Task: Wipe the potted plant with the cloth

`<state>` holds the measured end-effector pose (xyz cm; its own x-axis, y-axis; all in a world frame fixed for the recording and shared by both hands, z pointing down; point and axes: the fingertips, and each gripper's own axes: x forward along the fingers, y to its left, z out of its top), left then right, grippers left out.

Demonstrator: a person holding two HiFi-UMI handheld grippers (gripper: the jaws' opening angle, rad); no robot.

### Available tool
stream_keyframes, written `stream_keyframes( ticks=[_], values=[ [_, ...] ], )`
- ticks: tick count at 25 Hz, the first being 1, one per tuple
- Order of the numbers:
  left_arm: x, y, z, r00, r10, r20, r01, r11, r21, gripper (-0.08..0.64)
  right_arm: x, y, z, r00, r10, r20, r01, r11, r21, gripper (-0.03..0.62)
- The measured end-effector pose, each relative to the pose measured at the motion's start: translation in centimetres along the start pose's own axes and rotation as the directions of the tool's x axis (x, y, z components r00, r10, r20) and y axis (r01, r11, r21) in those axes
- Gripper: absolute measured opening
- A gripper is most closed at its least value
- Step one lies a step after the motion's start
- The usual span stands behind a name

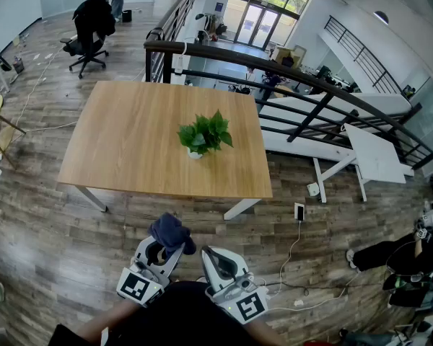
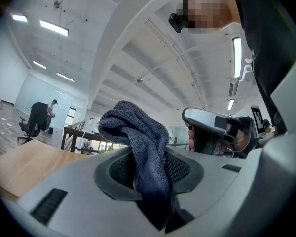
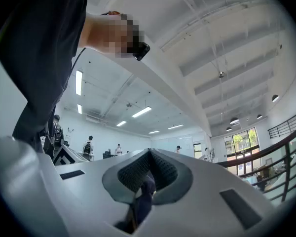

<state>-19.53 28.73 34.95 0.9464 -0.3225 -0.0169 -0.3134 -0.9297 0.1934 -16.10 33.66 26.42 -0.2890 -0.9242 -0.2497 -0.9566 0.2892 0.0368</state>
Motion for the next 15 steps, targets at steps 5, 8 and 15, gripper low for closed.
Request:
stream_keyframes(
  ticks=[5,8,15],
  values=[
    [0.0,-0.8,-0.2,1.000,0.010,-0.010,-0.010,1.000,-0.005,0.147,-1.1,-0.3,0.1,1.000,-0.010,-0.018,0.010,1.000,-0.003,0.017],
    [0.4,-1.5,0.1,1.000,0.004,0.006,-0.004,1.000,-0.010,0.147,-2.0,-0.4,0.2,1.000,-0.004,-0.024,0.004,1.000,0.000,0.018],
    [1.6,-2.8,-0.7,1.000,0.005,0.012,-0.005,1.000,-0.004,0.147,-4.3,-1.4,-1.0,0.998,-0.013,-0.061,0.012,1.000,-0.013,0.018]
  ],
)
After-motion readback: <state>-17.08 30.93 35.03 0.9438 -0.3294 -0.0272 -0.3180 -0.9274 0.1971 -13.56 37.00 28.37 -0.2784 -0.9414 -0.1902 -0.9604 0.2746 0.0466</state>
